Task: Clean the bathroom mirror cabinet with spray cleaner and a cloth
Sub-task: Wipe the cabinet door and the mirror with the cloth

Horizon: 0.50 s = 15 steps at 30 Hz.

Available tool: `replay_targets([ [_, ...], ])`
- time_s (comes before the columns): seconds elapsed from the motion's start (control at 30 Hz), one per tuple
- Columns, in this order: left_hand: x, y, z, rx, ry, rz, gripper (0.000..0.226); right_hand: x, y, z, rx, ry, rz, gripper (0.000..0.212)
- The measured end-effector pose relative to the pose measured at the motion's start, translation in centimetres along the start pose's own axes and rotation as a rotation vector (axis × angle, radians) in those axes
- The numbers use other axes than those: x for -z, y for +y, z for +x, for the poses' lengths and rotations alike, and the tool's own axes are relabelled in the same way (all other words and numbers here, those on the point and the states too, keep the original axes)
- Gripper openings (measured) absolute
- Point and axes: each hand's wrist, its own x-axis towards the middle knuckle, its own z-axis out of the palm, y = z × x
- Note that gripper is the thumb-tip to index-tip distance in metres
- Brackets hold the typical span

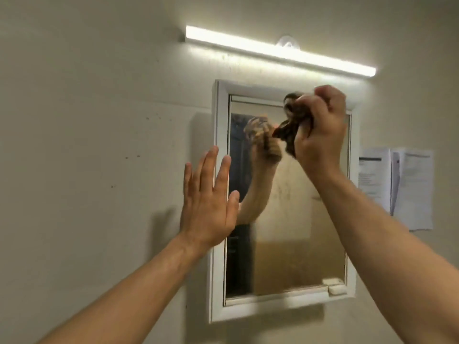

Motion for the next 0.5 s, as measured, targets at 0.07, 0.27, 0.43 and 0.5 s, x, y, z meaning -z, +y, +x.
replay_targets([
  [0.07, 1.0, -1.2, 2.2, -0.015, 0.006, 0.045, 0.076, -1.1, 0.5, 3.2, -0.020, 0.016, -0.154, 0.019],
  [0.27, 2.3, -4.0, 5.0, -0.045, -0.034, 0.116, 0.071, -3.0, 2.7, 5.2, 0.088, -0.140, -0.310, 0.023],
  [0.43, 1.8, -4.4, 7.0, -0.088, -0.034, 0.126, 0.071, -5.0, 2.1, 4.3, -0.154, 0.037, -0.290, 0.025],
  [0.5, 1.1, -3.9, 8.2, -0.075, -0.020, 0.107, 0.071, -6.2, 0.7, 4.5, -0.323, 0.099, -0.231, 0.025],
])
